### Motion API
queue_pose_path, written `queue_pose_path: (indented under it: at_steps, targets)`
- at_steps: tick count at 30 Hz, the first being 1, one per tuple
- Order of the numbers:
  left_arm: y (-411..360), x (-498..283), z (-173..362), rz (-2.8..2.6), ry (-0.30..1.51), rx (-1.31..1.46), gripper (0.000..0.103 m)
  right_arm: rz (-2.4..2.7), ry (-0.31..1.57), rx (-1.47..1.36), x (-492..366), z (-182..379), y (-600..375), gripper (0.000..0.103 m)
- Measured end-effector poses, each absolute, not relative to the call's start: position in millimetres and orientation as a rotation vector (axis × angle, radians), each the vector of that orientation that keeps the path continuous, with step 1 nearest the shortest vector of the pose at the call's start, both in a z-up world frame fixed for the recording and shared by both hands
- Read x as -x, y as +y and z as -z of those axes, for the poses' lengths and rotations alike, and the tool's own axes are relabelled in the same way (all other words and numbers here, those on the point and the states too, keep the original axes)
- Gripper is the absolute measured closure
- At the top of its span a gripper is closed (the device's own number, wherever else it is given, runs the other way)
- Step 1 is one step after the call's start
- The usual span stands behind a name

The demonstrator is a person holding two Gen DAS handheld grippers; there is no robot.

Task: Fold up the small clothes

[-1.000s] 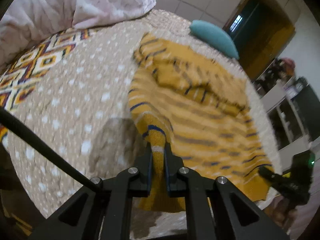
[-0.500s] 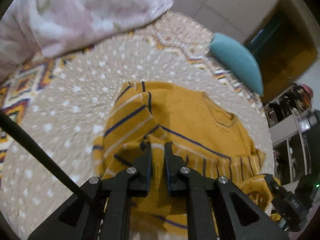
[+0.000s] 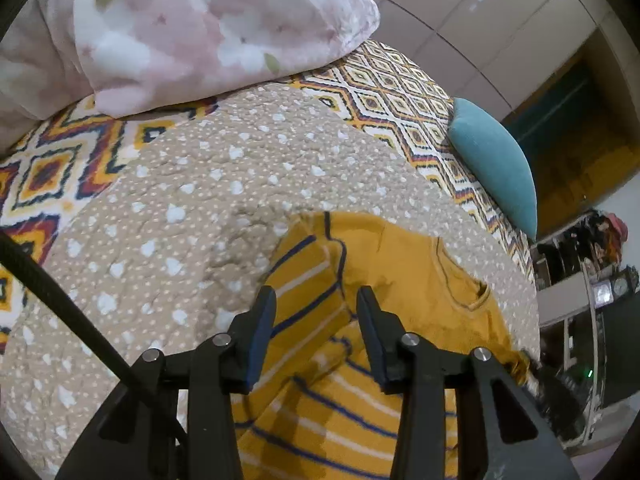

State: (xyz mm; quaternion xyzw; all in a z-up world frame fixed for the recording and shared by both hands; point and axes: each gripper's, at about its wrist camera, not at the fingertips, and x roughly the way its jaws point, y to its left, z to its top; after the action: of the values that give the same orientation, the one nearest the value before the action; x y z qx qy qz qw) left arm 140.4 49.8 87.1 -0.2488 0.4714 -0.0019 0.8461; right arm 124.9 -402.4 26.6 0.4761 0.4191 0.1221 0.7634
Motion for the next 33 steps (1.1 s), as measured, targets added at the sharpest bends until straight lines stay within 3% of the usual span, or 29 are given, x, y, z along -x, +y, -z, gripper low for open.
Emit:
queue_pose_path:
  at_steps: [6, 12, 17, 23, 24, 25, 26, 29, 33]
  targets:
    - [37.1, -105.3, -91.8, 0.021, 0.986, 0.404, 0.058, -0.234, 0.881, -1.002, -115.4, -49.1, -414.0, 0.064]
    - [21.5, -56.2, -96.3, 0.027, 0.931, 0.284, 0.044, -0.209, 0.881, -0.856, -92.5, -75.8, -415.4, 0.06]
    - [9.4, -16.0, -86.0, 0.053, 0.931, 0.218, 0.043, -0.203, 0.883, -0.676, -52.0, -88.0, -404.9, 0.038]
    - [4.6, 29.4, -82.8, 0.075, 0.915, 0.199, 0.042, -0.191, 0.932, -0.463, 7.8, -69.6, -385.6, 0.038]
    - [3.9, 33.7, -82.6, 0.075, 0.915, 0.196, 0.042, -0.211, 0.954, -0.421, 16.3, -61.2, -378.1, 0.042]
    - [3.4, 37.6, -82.1, 0.079, 0.918, 0.193, 0.042, -0.236, 0.978, -0.393, 21.9, -53.8, -373.2, 0.072]
    - [3.1, 39.9, -81.8, 0.081, 0.92, 0.191, 0.042, -0.247, 0.992, -0.383, 24.3, -49.7, -373.4, 0.092]
    - [8.2, 45.3, -80.8, 0.053, 0.916, 0.192, 0.042, -0.09, 0.995, -0.364, 22.8, -41.3, -403.3, 0.097]
    - [16.5, 46.4, -81.5, 0.036, 0.888, 0.226, 0.039, 0.083, 0.958, -0.408, 34.0, -54.9, -440.7, 0.092]
